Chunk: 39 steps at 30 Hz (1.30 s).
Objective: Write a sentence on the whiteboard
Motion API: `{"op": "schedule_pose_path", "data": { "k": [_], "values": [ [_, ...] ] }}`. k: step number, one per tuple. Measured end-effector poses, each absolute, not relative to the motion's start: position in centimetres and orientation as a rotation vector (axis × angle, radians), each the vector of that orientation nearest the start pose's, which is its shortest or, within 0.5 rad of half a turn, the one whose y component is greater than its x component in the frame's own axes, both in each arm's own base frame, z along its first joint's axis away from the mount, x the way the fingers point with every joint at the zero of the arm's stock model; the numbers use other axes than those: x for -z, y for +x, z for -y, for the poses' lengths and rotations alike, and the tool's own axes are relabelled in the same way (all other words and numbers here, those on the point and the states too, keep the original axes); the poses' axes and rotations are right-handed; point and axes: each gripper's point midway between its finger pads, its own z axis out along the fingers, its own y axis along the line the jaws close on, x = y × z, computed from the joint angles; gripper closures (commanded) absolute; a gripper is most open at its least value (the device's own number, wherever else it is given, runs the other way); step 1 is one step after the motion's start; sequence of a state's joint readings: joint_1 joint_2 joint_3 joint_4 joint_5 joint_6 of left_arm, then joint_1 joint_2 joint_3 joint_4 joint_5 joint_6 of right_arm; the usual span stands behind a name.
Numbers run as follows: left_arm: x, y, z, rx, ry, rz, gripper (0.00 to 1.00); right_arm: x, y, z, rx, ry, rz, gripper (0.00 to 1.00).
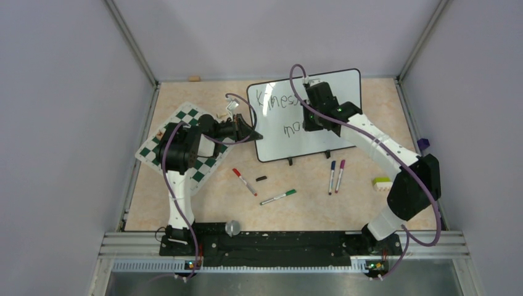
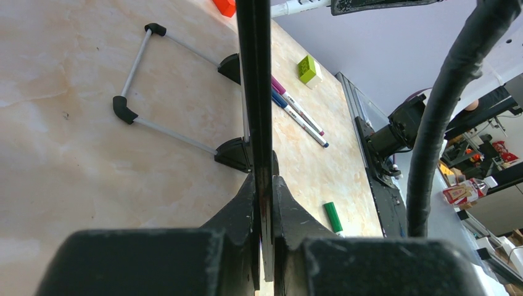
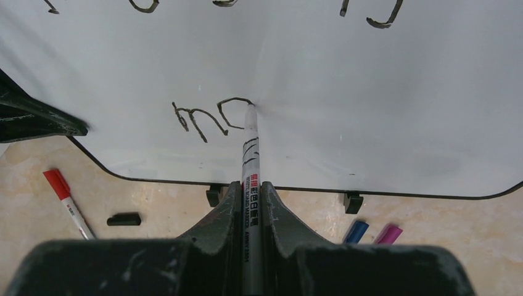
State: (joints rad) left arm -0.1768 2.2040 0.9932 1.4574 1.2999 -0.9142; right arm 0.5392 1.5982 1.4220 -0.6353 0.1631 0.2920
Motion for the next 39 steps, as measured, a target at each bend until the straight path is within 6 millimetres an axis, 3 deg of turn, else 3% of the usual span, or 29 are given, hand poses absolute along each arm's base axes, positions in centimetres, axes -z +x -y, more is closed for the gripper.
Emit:
{"op": "schedule_pose_path", "data": {
  "k": [11, 17, 24, 34, 39],
  "values": [
    [-11.5, 37.4, 24.7, 1.672, 0.696, -1.634, 1.00, -16.3, 35.4, -19.4, -0.187, -0.223, -2.428, 1.00],
    [-11.5, 37.4, 24.7, 1.672, 0.697, -1.633, 1.00, -16.2, 35.3, -19.3, -0.184, -0.223, -2.433, 1.00],
    [-11.5, 37.3, 24.7, 1.673, 0.702, -1.632, 1.00, -16.8, 35.4, -19.3, -0.193, -0.216, -2.415, 1.00],
    [-11.5, 37.3, 24.7, 1.673, 0.702, -1.632, 1.00, -20.3, 35.5, -19.1, -0.253, -0.191, -2.314, 1.00],
    [-11.5, 37.3, 24.7, 1.673, 0.702, -1.632, 1.00, -19.8, 34.7, -18.1, -0.253, -0.149, -2.285, 1.00]
  ]
}}
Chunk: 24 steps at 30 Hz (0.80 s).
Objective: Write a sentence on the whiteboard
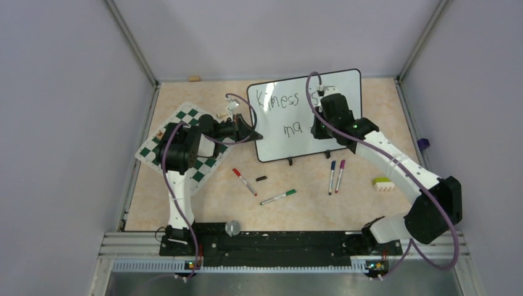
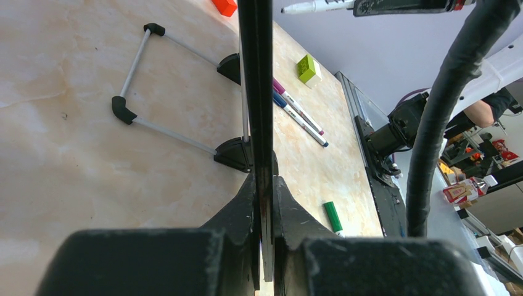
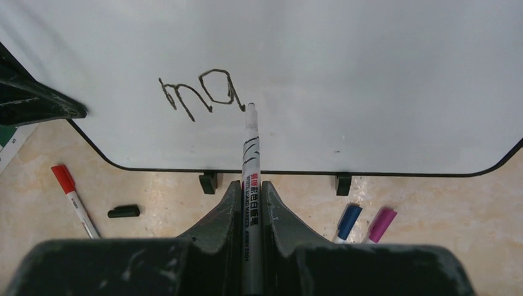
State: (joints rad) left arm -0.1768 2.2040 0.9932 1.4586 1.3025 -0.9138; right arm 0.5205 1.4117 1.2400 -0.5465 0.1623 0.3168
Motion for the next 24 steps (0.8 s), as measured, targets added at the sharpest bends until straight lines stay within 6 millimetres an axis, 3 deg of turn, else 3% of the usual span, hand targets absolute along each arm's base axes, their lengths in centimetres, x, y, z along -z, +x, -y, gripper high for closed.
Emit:
{"op": "schedule_pose_path", "data": {
  "k": [5, 17, 24],
  "values": [
    [-11.5, 37.3, 24.7, 1.673, 0.702, -1.632, 1.00, -19.0, 33.7, -17.2, -0.254, -0.115, -2.272, 1.00],
    [-11.5, 37.3, 24.7, 1.673, 0.702, -1.632, 1.00, -19.4, 34.1, -17.4, -0.267, -0.099, -2.248, 1.00],
    [-11.5, 37.3, 24.7, 1.673, 0.702, -1.632, 1.00, -18.4, 34.7, -17.7, -0.258, -0.103, -2.267, 1.00]
  ]
}}
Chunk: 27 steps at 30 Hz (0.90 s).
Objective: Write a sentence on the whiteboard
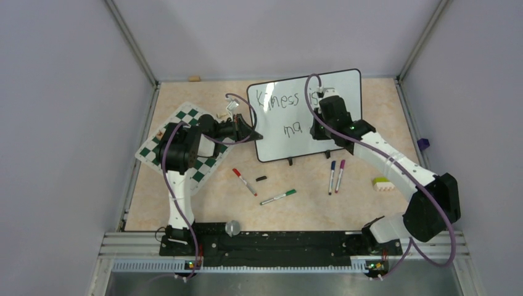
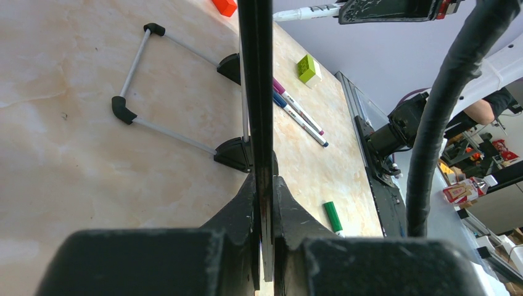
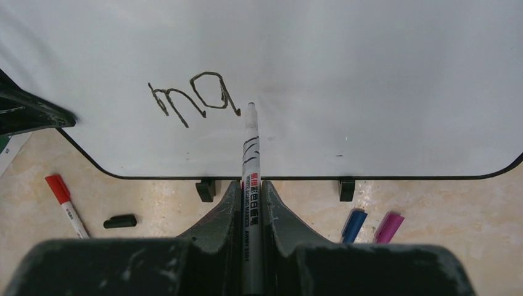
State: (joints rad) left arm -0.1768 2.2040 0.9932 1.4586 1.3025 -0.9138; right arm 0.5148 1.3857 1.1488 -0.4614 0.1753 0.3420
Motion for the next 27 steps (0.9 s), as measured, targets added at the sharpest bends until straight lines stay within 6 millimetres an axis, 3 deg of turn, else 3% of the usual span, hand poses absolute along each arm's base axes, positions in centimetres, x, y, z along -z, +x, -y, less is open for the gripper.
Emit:
{"op": "schedule_pose_path", "data": {
  "k": [27],
  "values": [
    [-11.5, 37.3, 24.7, 1.673, 0.700, -1.633, 1.00, -17.7, 36.5, -17.7, -0.209, -0.081, -2.279, 1.00]
  ]
}}
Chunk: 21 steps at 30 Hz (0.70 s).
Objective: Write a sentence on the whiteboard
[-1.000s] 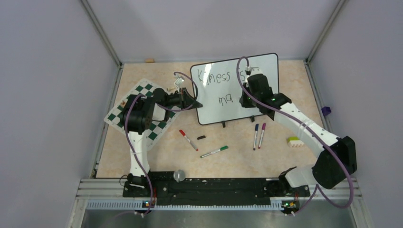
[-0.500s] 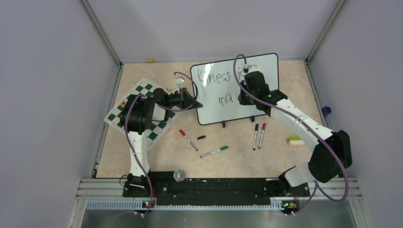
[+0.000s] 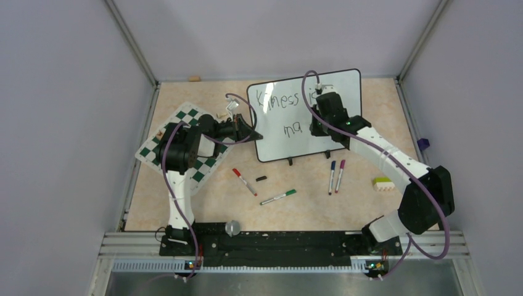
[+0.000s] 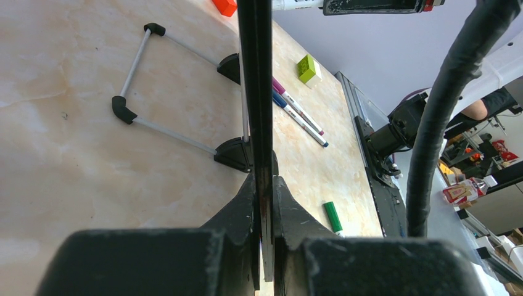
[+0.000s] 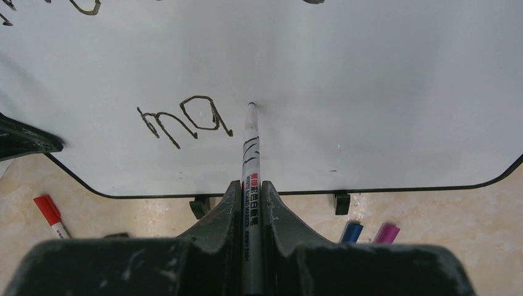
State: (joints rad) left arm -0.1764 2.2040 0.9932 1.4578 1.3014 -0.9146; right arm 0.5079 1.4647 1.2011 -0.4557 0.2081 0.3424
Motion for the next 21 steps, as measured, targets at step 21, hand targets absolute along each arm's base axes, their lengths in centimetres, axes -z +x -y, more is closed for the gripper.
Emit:
{"op": "schedule_pose_path", "data": {
  "k": [21],
  "values": [
    [-11.53, 37.32, 24.75, 1.673, 0.702, -1.632, 1.00, -17.85, 36.23, -18.66, -0.268, -0.118, -2.288, 1.00]
  ]
}}
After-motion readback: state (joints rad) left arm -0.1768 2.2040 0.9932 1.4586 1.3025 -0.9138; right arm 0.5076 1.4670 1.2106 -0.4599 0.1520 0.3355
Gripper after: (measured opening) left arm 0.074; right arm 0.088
